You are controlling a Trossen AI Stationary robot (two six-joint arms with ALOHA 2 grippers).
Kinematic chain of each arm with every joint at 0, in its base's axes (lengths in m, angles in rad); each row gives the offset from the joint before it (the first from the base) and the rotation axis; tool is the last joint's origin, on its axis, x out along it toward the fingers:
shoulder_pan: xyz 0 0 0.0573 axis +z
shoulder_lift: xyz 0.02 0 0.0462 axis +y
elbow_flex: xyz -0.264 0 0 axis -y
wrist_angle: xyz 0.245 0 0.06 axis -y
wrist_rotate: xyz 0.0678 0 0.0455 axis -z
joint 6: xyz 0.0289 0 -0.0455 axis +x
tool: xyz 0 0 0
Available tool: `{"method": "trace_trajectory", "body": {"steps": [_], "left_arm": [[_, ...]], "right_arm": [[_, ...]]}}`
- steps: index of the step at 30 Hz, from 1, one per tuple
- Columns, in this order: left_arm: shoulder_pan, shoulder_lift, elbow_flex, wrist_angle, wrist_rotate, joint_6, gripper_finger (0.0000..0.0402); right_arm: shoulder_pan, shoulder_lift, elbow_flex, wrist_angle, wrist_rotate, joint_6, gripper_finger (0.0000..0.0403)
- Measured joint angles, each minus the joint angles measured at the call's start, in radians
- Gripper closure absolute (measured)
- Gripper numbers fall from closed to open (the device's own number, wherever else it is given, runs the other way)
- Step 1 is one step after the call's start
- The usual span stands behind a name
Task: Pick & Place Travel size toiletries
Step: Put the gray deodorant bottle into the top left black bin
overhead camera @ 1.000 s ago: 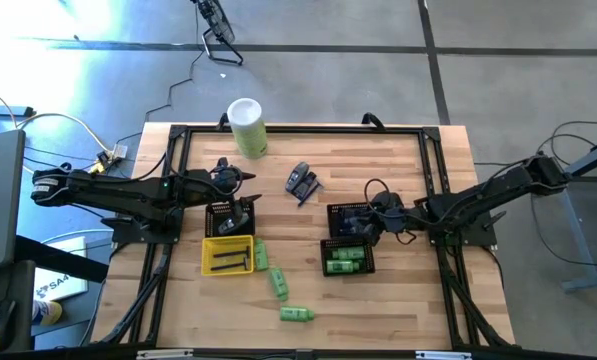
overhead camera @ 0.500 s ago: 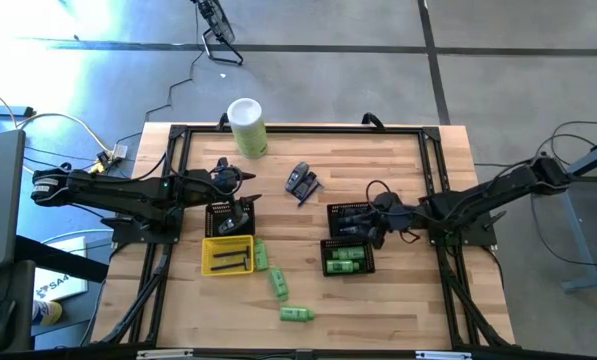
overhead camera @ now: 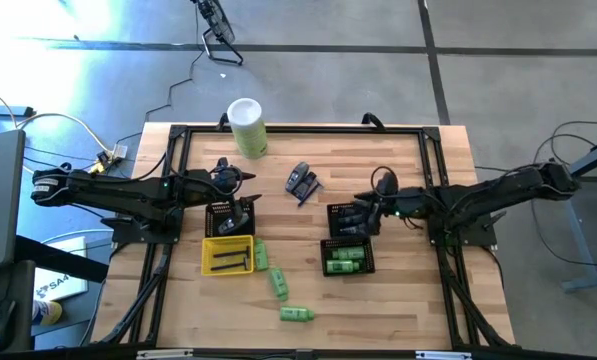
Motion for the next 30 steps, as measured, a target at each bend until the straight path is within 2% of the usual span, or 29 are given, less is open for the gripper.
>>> {"method": "trace_trajectory", "body": {"steps": [5,14,23,27,30], "left_arm": [[0.0,0.0,0.0,0.005,0.0,0.0,0.0114],[0.0,0.0,0.0,0.026,-0.001,0.0,0.0114],[0.0,0.0,0.0,0.006,-0.009,0.002,0.0114],[0.0,0.0,0.0,-0.002,-0.009,0.001,0.0114],[0.0,0.0,0.0,-0.002,-0.009,0.001,0.0114]], "right_arm": [[-0.09,0.016,0.0,0.067,-0.033,-0.086,0.0314],[-0.265,0.017,0.0,0.066,-0.148,-0.138,0.0314],[-0.396,0.017,0.0,0.168,-0.143,-0.368,0.0314],[-0.437,0.017,0.0,0.184,-0.151,-0.377,0.0314],[-0.458,0.017,0.0,0.176,-0.207,-0.377,0.0314]]}}
